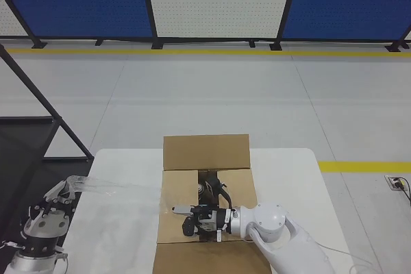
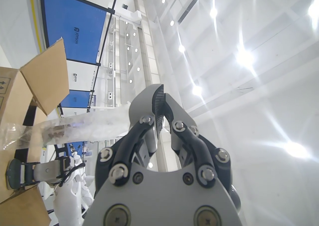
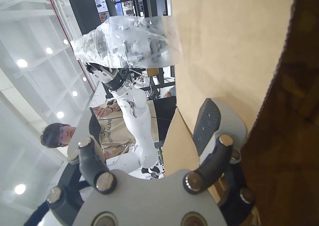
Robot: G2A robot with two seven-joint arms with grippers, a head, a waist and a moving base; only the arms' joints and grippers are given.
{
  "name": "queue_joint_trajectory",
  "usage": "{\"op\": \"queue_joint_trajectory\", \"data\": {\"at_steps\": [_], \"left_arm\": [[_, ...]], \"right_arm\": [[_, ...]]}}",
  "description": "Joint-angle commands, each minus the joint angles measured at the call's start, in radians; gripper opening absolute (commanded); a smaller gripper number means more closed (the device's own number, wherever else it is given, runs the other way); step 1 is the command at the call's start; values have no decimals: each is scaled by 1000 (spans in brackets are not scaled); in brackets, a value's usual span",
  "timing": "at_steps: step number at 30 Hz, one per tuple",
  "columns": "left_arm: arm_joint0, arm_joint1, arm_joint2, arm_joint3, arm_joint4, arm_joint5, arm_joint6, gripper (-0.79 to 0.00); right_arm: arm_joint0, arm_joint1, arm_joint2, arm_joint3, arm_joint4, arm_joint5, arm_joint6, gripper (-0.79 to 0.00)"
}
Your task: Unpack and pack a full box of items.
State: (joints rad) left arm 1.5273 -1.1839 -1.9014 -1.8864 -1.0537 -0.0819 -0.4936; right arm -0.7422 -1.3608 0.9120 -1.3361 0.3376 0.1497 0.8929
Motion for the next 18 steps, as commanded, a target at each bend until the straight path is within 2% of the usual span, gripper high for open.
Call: {"op": "queue_joint_trajectory", "data": {"at_steps": [1, 18], "left_arm": [[1, -1, -2, 3, -3, 0, 0, -785], [46, -8, -62, 38, -43, -25, 3, -770]], "right_arm": [[0, 0, 0, 0, 0, 0, 0, 0], [7, -4, 2, 13, 2, -4, 7, 0]]}}
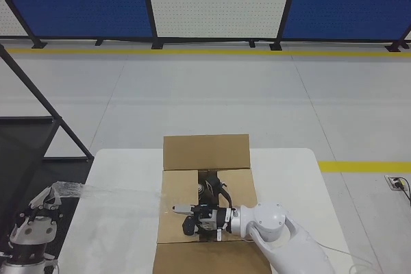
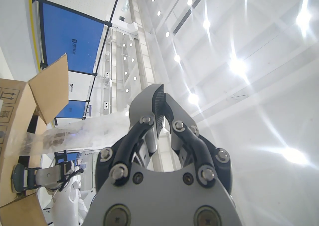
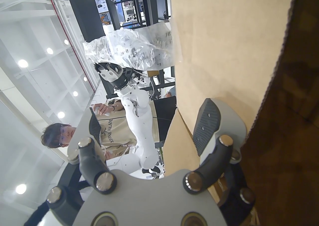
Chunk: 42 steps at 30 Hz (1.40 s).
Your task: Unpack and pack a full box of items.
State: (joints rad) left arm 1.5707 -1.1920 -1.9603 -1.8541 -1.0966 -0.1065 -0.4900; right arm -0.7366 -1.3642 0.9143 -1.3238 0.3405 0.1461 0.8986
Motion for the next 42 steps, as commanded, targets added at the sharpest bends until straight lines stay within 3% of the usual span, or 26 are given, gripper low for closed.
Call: {"op": "queue_joint_trajectory", "data": {"at_steps": [1, 5, 9, 15, 16, 17, 18, 42], "left_arm": [[4, -1, -7, 13, 1, 0, 2, -767], [3, -2, -13, 41, -3, 2, 8, -699], [-3, -3, -18, 72, 0, 3, 15, -523], [-16, -4, -20, 112, -1, 9, 23, -400], [-17, -4, -20, 116, -1, 13, 24, -302], [-18, -4, -21, 119, 4, 16, 23, -52], [-20, -4, -21, 122, 6, 17, 22, 0], [-55, -9, 35, 194, 99, 50, 70, 0]], "right_arm": [[3, -1, -1, 2, -1, 1, 1, 0], [8, -2, -4, 4, -4, 3, 3, 0], [11, -4, -6, 5, -6, 6, 2, 0], [15, -5, -9, 5, -9, 14, 1, 0], [15, -6, -10, 5, -10, 14, 2, 0], [16, -6, -10, 6, -10, 14, 2, 0], [17, -7, -11, 6, -9, 15, 1, 0], [23, -9, -2, 20, -7, 14, 9, 0]]}}
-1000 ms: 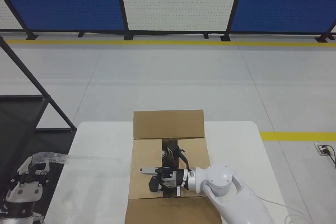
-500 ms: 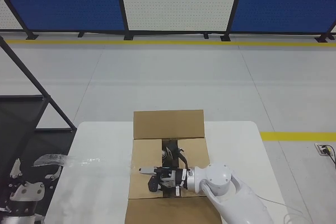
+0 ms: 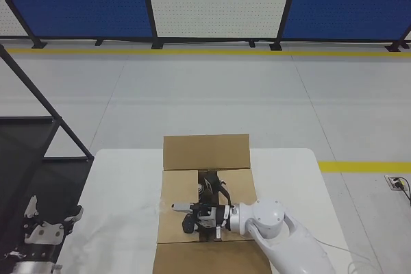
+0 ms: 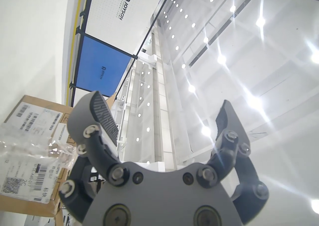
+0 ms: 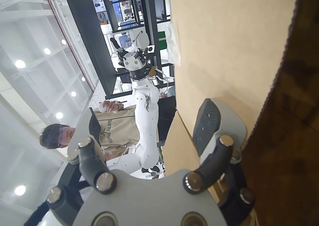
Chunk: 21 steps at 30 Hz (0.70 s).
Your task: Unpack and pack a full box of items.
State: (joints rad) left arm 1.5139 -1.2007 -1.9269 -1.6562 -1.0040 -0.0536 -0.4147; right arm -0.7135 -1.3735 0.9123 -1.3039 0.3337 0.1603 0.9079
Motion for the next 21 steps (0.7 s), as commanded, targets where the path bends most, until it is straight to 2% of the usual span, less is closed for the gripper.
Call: {"op": "queue_joint_trajectory", "data": {"at_steps": [1, 9, 18, 21], "left_arm": [[4, 0, 5, -9, 10, -8, -14, 0], [52, 0, 6, -103, 42, -78, -204, 0], [99, 1, 10, -191, 58, -104, -348, 0], [108, 2, 11, -209, 71, -109, -397, 0]], "right_arm": [[1, 0, 1, 0, -1, -1, 0, 0], [-14, 9, 22, -64, -25, -17, 14, 0], [-112, 47, 115, -278, -95, -75, 65, 0], [-154, 63, 171, -356, -85, -100, 116, 0]]}}
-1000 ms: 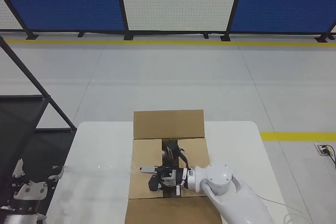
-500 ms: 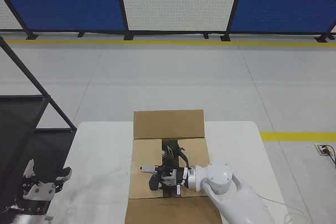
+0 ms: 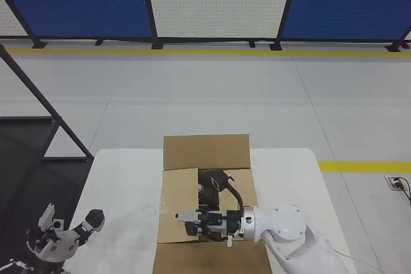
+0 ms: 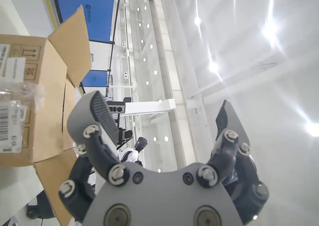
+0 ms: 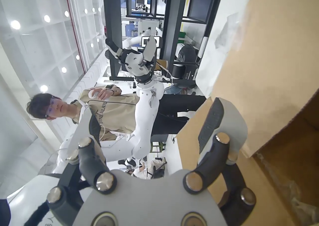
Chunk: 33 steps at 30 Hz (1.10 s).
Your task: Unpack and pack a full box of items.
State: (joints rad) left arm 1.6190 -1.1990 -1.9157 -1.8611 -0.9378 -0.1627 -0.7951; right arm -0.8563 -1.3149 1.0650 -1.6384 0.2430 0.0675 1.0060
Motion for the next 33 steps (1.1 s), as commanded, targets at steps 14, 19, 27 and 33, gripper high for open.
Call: {"op": "queue_joint_trajectory", "data": {"at_steps": [14, 19, 27, 33], "left_arm": [[-5, 26, 35, -36, 258, 54, -248, 0], [-5, 30, 36, -44, 305, 71, -269, 0], [-4, 30, 38, -47, 311, 71, -257, 0], [7, 28, 49, -47, 241, 41, -232, 0]], "right_arm": [[-319, 102, 408, -234, -8, -118, 363, 0], [-319, 102, 408, -234, -8, -118, 363, 0], [-320, 102, 408, -235, -4, -119, 356, 0], [-371, 128, 551, -213, 59, -156, 442, 0]]}}
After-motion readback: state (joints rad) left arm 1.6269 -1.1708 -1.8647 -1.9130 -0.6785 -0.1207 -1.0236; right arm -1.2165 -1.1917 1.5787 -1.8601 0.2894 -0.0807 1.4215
